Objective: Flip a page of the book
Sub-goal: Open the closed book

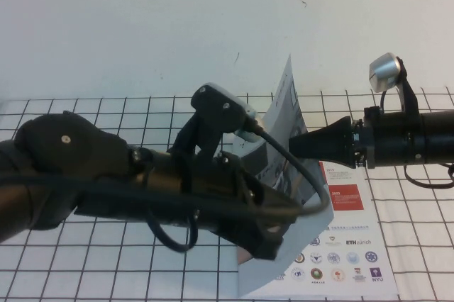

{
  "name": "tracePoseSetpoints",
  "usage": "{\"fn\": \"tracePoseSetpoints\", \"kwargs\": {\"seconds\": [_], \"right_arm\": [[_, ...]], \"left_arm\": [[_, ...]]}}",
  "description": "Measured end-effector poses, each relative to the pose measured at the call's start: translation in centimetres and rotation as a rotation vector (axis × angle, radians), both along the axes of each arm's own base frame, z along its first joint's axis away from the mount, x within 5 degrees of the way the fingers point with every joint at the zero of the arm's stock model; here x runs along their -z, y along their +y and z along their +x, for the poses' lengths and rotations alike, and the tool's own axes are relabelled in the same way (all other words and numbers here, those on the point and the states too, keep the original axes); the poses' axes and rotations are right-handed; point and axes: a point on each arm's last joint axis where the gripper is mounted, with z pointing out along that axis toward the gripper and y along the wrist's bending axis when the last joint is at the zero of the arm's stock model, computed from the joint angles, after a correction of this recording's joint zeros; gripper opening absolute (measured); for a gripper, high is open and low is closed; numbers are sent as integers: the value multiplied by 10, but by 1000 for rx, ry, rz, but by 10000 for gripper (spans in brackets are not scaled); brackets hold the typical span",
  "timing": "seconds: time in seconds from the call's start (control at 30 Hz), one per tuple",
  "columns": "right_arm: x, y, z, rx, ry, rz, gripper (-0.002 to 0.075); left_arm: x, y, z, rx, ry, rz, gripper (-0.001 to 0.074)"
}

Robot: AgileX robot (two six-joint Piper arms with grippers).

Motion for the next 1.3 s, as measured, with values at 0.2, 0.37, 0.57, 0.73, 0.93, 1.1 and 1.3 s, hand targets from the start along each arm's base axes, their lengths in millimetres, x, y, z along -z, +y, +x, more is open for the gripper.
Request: {"fn": "tracePoseSetpoints", "kwargs": {"seconds": [0.2, 0.37, 0.57, 0.73, 0.93, 1.1, 1.3], "right_arm": [[0, 0, 0, 3, -1, 3, 404], [0, 0, 0, 3, -3, 4, 404], [0, 0, 0, 3, -3, 4, 404], [0, 0, 0, -1, -21, 1, 404], [2, 0, -2, -21, -34, -18, 404], [3, 0, -3, -43, -69, -36, 404], [5, -1, -5, -101, -141, -82, 403]], "left_arm": [[-20, -27, -43, 112, -109, -42, -2], [-7, -60, -69, 193, -199, 9, -2], [43, -99, -74, 118, -331, 130, -2], [93, -113, -64, -6, -414, 252, -2], [138, -110, -49, -112, -468, 408, -2], [142, -104, -40, -218, -534, 480, -2], [141, -100, -37, -266, -553, 500, -2]]}}
